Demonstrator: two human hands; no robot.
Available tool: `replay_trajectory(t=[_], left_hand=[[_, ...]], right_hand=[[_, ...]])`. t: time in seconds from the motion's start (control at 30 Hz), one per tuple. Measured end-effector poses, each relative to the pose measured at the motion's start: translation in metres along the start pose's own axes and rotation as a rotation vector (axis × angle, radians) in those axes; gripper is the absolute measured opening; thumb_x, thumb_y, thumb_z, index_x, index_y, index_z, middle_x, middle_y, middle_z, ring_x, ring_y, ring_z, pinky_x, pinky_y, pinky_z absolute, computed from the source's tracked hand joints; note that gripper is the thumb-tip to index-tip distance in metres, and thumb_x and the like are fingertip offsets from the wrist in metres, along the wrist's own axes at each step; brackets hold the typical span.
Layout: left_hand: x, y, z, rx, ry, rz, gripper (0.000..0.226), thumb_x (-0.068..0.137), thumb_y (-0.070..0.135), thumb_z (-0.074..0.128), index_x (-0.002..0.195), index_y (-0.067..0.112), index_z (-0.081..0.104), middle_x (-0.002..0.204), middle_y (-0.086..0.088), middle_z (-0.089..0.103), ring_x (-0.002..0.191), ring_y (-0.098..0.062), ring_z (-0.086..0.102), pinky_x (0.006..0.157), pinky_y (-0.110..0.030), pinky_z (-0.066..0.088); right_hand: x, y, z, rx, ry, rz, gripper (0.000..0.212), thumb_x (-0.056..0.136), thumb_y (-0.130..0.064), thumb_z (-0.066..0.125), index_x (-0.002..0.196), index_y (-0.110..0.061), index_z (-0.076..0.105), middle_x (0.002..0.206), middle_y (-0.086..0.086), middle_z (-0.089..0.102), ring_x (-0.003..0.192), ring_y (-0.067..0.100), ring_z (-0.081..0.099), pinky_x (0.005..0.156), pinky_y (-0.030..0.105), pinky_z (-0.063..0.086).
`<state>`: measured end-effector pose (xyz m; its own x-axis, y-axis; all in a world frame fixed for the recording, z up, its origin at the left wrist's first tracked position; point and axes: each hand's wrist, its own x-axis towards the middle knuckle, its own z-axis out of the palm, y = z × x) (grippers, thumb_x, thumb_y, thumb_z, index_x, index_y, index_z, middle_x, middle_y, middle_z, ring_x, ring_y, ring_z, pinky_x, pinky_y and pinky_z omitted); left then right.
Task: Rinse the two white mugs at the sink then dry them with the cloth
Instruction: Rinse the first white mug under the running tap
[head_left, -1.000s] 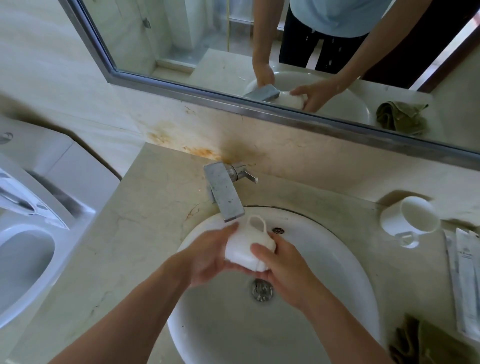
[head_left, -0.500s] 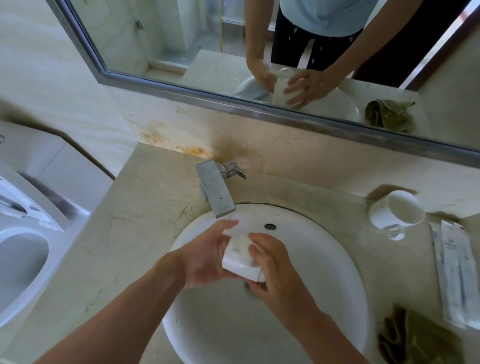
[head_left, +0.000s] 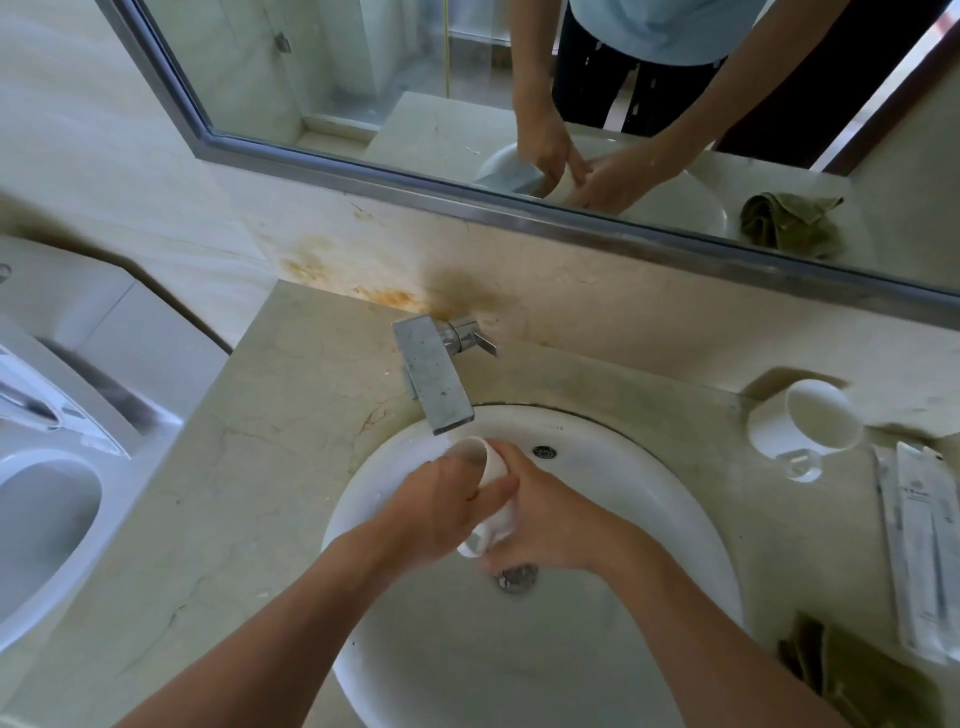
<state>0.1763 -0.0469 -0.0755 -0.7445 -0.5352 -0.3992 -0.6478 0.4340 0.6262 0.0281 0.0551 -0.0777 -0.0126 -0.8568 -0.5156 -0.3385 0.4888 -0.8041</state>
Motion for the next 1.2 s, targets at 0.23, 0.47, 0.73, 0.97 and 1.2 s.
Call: replay_trajectory(t=[0.23, 0.47, 0.73, 0.97, 1.2], left_hand=[[0.012, -0.001, -0.003, 0.327, 0.189, 0.064, 0.04, 0.111, 0.047, 0.039, 0.101, 0.01, 0.05, 0.081, -0.007, 0.056, 0.074, -0.029, 0.049, 0.09, -0.041, 0.046], [0.012, -0.007, -0.003, 0.501, 0.155, 0.245, 0.045, 0.111, 0.045, 0.039, 0.096, 0.013, 0.067, 0.087, -0.008, 0.075, 0.082, -0.032, 0.067, 0.101, -0.044, 0.048], [-0.008, 0.005, 0.012, 0.217, 0.092, 0.225, 0.05, 0.11, 0.049, 0.043, 0.085, 0.013, 0.067, 0.076, -0.003, 0.07, 0.078, -0.03, 0.063, 0.078, -0.034, 0.042], [-0.009, 0.015, 0.016, 0.084, 0.177, 0.266, 0.057, 0.106, 0.056, 0.047, 0.071, 0.014, 0.058, 0.062, -0.008, 0.064, 0.062, -0.031, 0.055, 0.067, -0.03, 0.038], [0.008, 0.057, 0.02, -0.093, 0.312, 0.083, 0.056, 0.1, 0.058, 0.052, 0.074, 0.008, 0.048, 0.068, -0.004, 0.051, 0.069, -0.024, 0.048, 0.059, -0.037, 0.038]], right_hand=[[0.033, -0.006, 0.009, 0.016, 0.196, -0.041, 0.077, 0.076, -0.023, 0.085, 0.142, -0.04, 0.05, 0.126, -0.021, 0.068, 0.112, -0.004, 0.067, 0.1, 0.034, 0.059], [0.028, 0.004, 0.012, 0.099, 0.187, -0.077, 0.084, 0.074, -0.024, 0.089, 0.143, -0.048, 0.049, 0.133, -0.021, 0.066, 0.12, -0.002, 0.065, 0.099, 0.032, 0.06], [0.004, 0.009, 0.035, 0.097, 0.54, 0.036, 0.061, 0.07, -0.035, 0.09, 0.122, -0.039, 0.059, 0.115, -0.018, 0.071, 0.103, 0.003, 0.069, 0.082, 0.022, 0.058], [-0.02, 0.019, 0.028, 0.138, 0.407, -0.028, 0.076, 0.067, -0.03, 0.095, 0.13, -0.045, 0.055, 0.118, -0.024, 0.071, 0.106, -0.004, 0.069, 0.082, 0.016, 0.056], [-0.014, 0.0, 0.018, -0.195, 0.727, 0.009, 0.072, 0.071, -0.056, 0.083, 0.132, -0.041, 0.049, 0.12, -0.022, 0.061, 0.107, -0.001, 0.062, 0.082, 0.018, 0.051]])
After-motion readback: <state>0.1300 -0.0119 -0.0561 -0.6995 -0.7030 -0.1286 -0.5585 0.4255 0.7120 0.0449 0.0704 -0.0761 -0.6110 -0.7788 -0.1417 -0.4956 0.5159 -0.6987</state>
